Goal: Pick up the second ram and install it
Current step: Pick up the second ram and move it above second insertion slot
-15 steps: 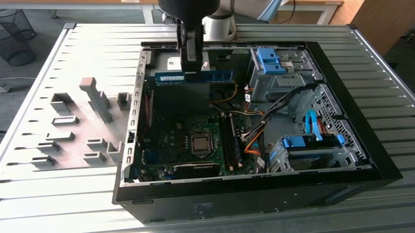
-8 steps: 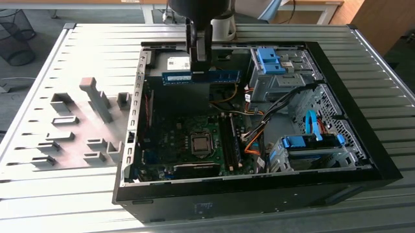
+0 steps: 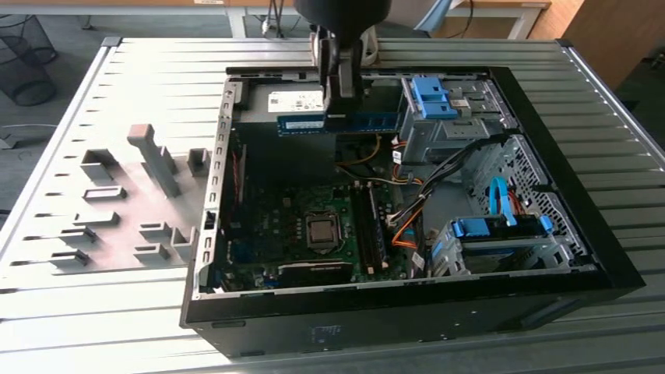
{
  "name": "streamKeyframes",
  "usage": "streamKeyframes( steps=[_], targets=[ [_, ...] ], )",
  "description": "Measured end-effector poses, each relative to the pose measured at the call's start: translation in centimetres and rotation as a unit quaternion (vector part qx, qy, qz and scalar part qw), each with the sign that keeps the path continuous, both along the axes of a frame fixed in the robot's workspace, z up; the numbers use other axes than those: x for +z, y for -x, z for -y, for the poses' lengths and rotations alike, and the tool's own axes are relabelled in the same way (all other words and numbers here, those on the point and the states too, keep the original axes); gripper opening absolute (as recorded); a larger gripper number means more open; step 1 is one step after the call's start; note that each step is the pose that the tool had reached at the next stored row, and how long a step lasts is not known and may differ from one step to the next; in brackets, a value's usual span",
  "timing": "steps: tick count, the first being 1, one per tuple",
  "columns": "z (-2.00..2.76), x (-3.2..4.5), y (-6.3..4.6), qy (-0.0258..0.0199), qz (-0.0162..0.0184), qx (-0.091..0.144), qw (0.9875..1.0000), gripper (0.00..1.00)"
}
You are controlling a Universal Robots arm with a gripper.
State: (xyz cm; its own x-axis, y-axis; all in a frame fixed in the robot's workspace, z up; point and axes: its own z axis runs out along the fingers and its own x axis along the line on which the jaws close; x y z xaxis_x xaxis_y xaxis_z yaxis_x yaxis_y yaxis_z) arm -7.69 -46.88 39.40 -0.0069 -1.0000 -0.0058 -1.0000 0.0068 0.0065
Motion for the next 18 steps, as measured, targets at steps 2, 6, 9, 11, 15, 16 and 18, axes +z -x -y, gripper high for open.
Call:
streamKeyframes(
  steps=[2,6,9,11,15,16,18],
  targets=[
    [0.0,0.0,-0.6,0.0,0.0,0.0,1.0,0.14],
    [0.0,0.0,-1.9,0.0,0.0,0.0,1.0,0.14],
    [0.0,0.0,-2.9,0.0,0.0,0.0,1.0,0.14],
    [0.0,0.0,-3.5,0.0,0.0,0.0,1.0,0.14],
    [0.01,0.0,-4.6,0.0,0.0,0.0,1.0,0.14],
    [0.01,0.0,-4.7,0.0,0.0,0.0,1.0,0.14],
    [0.0,0.0,-4.8,0.0,0.0,0.0,1.0,0.14]
  ],
)
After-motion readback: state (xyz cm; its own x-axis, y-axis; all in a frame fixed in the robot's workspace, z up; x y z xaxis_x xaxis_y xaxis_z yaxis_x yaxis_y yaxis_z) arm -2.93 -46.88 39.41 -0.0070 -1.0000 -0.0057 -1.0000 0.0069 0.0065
